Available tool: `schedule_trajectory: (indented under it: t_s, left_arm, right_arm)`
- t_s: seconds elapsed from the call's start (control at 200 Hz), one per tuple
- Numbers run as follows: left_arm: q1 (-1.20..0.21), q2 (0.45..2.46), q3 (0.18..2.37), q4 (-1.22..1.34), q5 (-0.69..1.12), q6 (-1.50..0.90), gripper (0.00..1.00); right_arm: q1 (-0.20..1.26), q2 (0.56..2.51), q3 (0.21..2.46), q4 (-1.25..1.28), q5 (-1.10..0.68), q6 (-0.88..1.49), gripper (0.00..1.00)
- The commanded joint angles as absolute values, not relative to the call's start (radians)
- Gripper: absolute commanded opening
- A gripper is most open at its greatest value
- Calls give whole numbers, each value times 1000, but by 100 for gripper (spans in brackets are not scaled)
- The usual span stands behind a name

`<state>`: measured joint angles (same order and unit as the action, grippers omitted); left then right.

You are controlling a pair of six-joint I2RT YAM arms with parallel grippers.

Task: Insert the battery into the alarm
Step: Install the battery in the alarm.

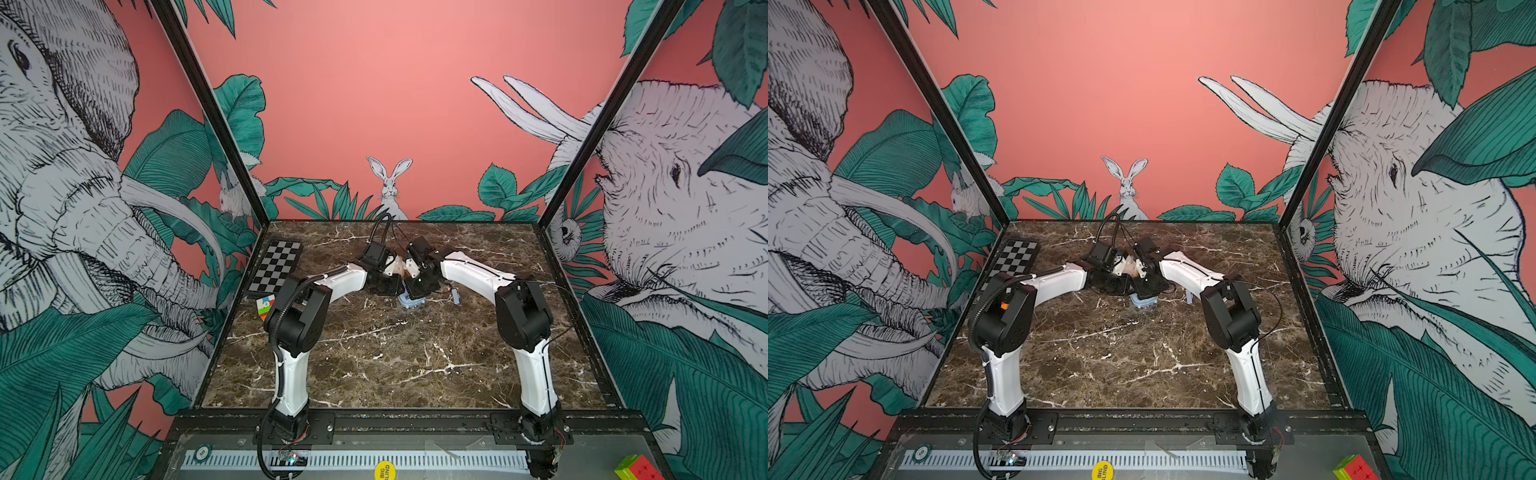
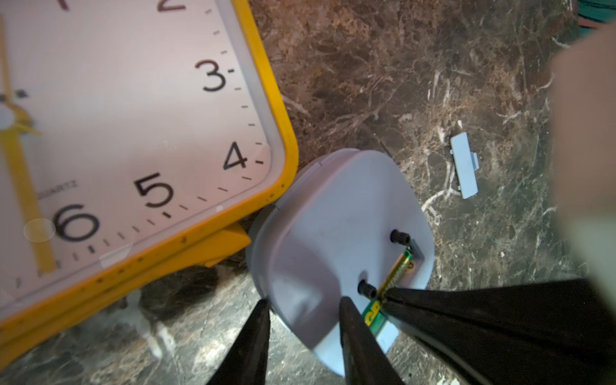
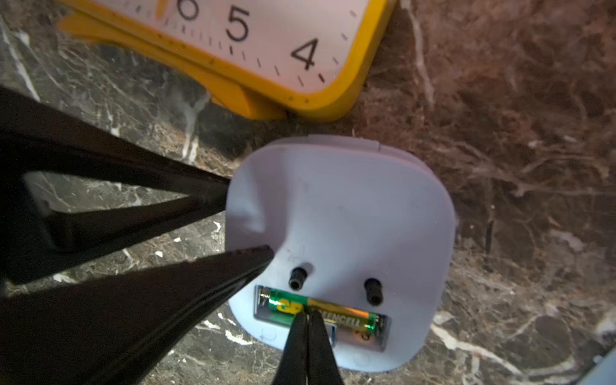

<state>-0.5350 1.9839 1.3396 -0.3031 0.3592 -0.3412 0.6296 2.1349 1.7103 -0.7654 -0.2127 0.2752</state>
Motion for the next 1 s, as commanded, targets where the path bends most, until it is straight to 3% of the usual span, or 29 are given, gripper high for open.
schedule_trajectory:
  t_s: [0.0, 0.26, 0.53, 0.75, 0.855, 0.995]
  left_arm:
    - [-532, 1987, 1299, -344, 321, -343, 36]
    - [-532, 1931, 1260, -293, 317, -334, 36]
    - [-532, 1821, 1255, -213, 301, -231, 40]
    - [-531, 1896, 1409, -287, 362, -74, 50]
    - [-532, 1954, 1481, -312, 421, -34, 61]
    - [-532, 2040, 1583, -352, 482, -20, 64]
  right_arm:
    - [640, 2229, 1657, -794, -219, 304, 0]
    - [629, 2111, 1539, -654, -225, 291, 0]
    - [608, 1952, 1482, -430, -270, 269, 20]
    - [570, 1865, 1335, -377, -230, 191, 31]
    - [563, 1815, 1222, -337, -205, 165, 36]
    - [562, 1794, 1140, -296, -191, 129, 41]
